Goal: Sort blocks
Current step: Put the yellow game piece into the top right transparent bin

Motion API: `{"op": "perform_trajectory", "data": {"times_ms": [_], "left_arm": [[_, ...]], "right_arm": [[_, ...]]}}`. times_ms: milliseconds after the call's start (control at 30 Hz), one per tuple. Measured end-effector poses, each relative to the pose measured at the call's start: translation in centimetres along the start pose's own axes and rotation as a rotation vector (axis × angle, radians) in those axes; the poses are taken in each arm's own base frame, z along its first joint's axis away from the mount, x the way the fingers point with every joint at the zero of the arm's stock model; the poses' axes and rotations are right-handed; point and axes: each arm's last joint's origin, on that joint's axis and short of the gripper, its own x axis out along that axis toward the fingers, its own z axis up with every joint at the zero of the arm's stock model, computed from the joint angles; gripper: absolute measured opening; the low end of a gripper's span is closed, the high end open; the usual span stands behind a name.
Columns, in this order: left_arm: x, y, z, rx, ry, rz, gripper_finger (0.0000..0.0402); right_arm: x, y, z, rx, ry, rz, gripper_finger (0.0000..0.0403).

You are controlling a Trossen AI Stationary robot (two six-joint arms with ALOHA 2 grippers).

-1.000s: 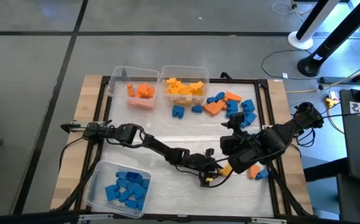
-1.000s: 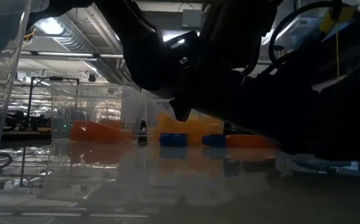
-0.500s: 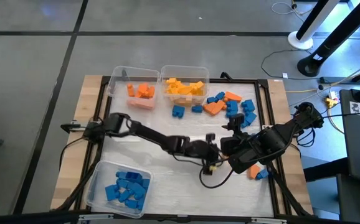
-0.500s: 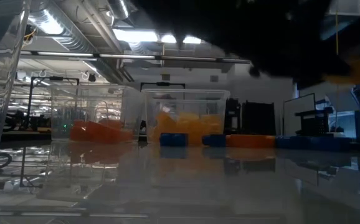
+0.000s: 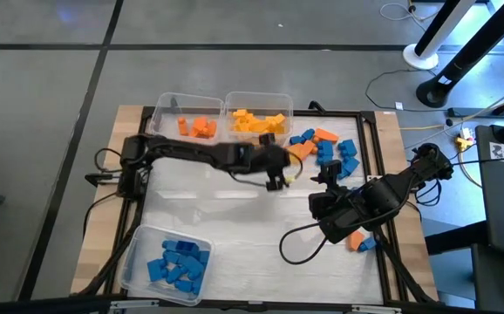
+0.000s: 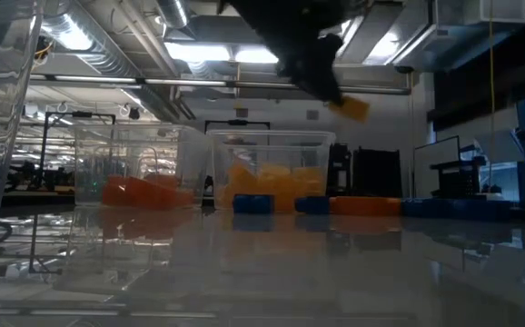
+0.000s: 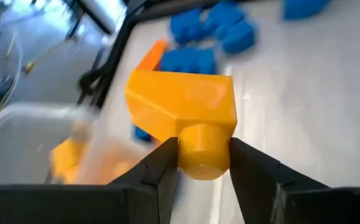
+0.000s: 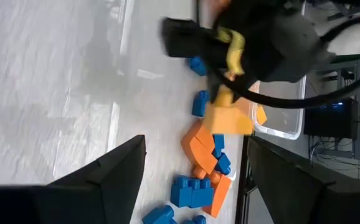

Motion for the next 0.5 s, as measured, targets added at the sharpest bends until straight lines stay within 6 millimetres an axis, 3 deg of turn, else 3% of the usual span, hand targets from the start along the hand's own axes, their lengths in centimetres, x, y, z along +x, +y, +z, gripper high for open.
{"op": "perform_trajectory", "data": {"times_ms": [233, 500], "left_arm": [[0.3, 5.8, -1.0, -0.021, 0.067, 0.085, 0.0124], [1.3, 12.7, -3.2, -0.182, 0.129, 0.204, 0.0125]], "right_arm": [[0.0, 0.0, 0.0, 0.000, 0.000, 0.000, 0.0280], [0.0, 0.0, 0.0, 0.000, 0.000, 0.000, 0.0280]]}}
